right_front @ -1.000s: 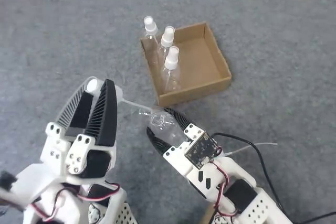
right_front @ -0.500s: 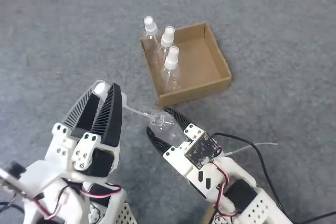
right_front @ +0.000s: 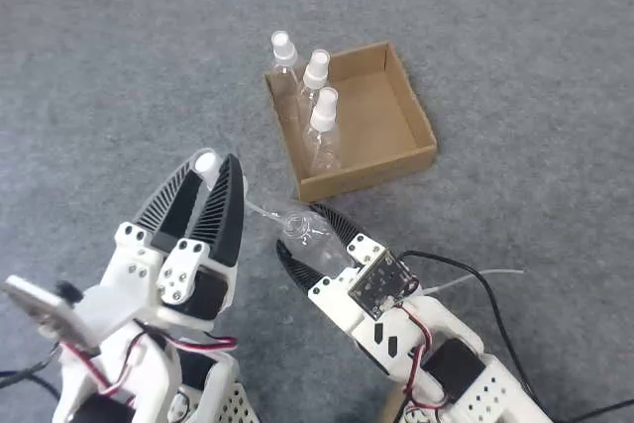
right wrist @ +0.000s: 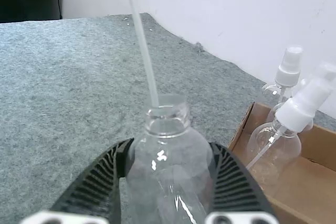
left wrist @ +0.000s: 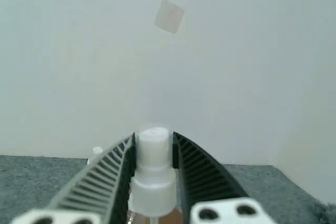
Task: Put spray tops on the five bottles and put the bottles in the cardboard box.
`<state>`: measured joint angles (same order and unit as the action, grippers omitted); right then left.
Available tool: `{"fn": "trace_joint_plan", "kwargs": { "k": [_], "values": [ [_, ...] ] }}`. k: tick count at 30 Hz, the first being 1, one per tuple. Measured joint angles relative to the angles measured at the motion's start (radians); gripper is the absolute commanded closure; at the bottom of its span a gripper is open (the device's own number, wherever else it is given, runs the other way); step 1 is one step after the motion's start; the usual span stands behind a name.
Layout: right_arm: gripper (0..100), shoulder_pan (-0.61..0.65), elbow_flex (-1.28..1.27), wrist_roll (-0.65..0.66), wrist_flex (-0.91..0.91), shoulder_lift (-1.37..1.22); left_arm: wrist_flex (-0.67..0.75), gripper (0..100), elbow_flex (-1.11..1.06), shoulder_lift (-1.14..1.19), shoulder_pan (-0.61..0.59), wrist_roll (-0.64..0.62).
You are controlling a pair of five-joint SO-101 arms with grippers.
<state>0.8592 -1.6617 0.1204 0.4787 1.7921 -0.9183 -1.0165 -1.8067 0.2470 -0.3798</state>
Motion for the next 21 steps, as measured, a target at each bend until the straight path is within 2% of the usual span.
{"fn": "trace_joint_plan", "kwargs": {
  "k": [6, 13, 21],
  "values": [
    [93.6, 0.002, 0.000, 0.000, 0.000, 0.000, 0.000, 99, -0.071, 0.000, 0.005, 0.029],
    [93.6, 0.002, 0.000, 0.000, 0.000, 0.000, 0.000, 99, -0.149, 0.000, 0.087, 0.034],
    [93.6, -0.002, 0.000, 0.003, 0.000, 0.000, 0.000, 99, -0.186, 0.000, 0.098, 0.034]
  ]
}}
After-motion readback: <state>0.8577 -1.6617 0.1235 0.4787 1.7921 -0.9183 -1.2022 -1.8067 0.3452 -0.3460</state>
